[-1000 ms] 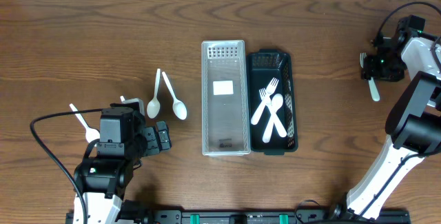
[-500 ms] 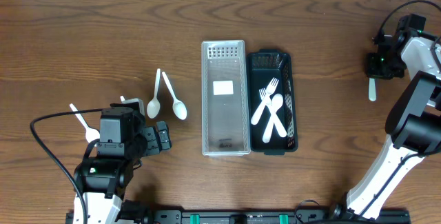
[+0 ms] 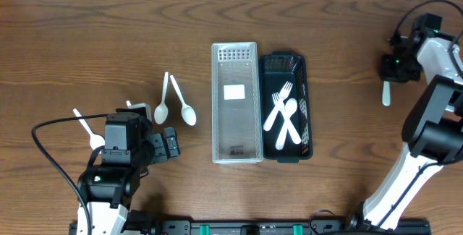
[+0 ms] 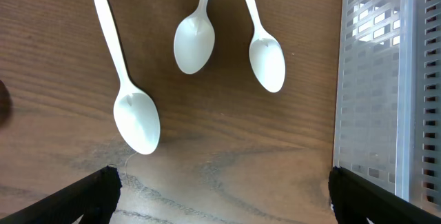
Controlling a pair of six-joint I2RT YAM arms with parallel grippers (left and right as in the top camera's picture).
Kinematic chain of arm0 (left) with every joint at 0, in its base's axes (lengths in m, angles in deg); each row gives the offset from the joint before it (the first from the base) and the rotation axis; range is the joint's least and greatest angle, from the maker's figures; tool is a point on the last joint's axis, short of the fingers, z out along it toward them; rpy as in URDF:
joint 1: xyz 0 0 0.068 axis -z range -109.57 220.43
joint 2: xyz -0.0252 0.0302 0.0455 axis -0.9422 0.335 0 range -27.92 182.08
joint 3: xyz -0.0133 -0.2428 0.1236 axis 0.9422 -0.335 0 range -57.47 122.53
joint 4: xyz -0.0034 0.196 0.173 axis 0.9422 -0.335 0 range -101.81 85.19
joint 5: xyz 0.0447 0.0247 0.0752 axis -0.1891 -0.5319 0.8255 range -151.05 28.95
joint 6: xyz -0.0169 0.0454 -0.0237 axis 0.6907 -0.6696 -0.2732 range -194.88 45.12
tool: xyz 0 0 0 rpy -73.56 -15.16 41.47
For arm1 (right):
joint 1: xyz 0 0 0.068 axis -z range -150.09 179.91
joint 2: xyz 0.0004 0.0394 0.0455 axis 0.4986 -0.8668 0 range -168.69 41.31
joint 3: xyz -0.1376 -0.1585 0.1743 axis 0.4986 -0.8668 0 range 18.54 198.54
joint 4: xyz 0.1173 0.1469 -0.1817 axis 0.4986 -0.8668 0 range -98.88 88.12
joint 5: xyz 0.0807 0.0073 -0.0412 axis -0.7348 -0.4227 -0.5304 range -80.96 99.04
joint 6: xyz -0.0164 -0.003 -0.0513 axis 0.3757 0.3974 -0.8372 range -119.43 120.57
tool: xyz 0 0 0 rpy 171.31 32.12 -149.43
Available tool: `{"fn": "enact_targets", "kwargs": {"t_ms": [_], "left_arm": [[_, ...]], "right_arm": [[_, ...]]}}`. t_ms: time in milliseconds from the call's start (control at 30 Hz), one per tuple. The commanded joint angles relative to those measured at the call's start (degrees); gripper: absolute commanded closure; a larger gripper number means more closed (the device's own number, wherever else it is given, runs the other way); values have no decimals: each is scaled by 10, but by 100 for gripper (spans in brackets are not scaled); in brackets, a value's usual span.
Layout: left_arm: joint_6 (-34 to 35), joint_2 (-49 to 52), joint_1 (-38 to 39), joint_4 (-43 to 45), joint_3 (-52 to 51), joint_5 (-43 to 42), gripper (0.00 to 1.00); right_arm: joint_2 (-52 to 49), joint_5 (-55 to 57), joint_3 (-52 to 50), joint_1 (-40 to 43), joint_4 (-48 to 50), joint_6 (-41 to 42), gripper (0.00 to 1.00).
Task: Pack container
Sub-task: 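Drop the fork into the dark green basket and lift the right arm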
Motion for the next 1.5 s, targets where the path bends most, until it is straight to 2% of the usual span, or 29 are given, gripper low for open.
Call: {"fn": "enact_targets", "kwargs": {"t_ms": [0, 233, 367, 533, 667, 900, 1100, 1167, 1267, 1467], "left_arm": [[7, 0, -3, 1, 11, 0, 2], [7, 0, -3, 1, 11, 0, 2], [7, 0, -3, 1, 11, 0, 2], [7, 0, -3, 1, 11, 0, 2], [7, 0, -3, 0, 11, 0, 2], [7, 0, -3, 1, 11, 0, 2], [7, 0, -3, 1, 11, 0, 2], [7, 0, -3, 1, 11, 0, 2], [7, 0, -3, 1, 11, 0, 2], [7, 0, -3, 1, 11, 0, 2]], "right_arm": [[120, -17, 2, -51, -5, 40, 99], [300, -17, 2, -193, -40, 105, 99], [346, -11, 2, -279, -69, 172, 99], [335, -11, -8, -341, -119, 263, 99], [312, -11, -58, -363, -122, 309, 99], [262, -12, -184, -387, -54, 314, 99], [214, -12, -200, -406, -24, 301, 99], [207, -12, -200, -409, -20, 301, 95], [206, -12, -200, -412, -11, 301, 78], [208, -14, -192, -412, 2, 274, 59]]}}
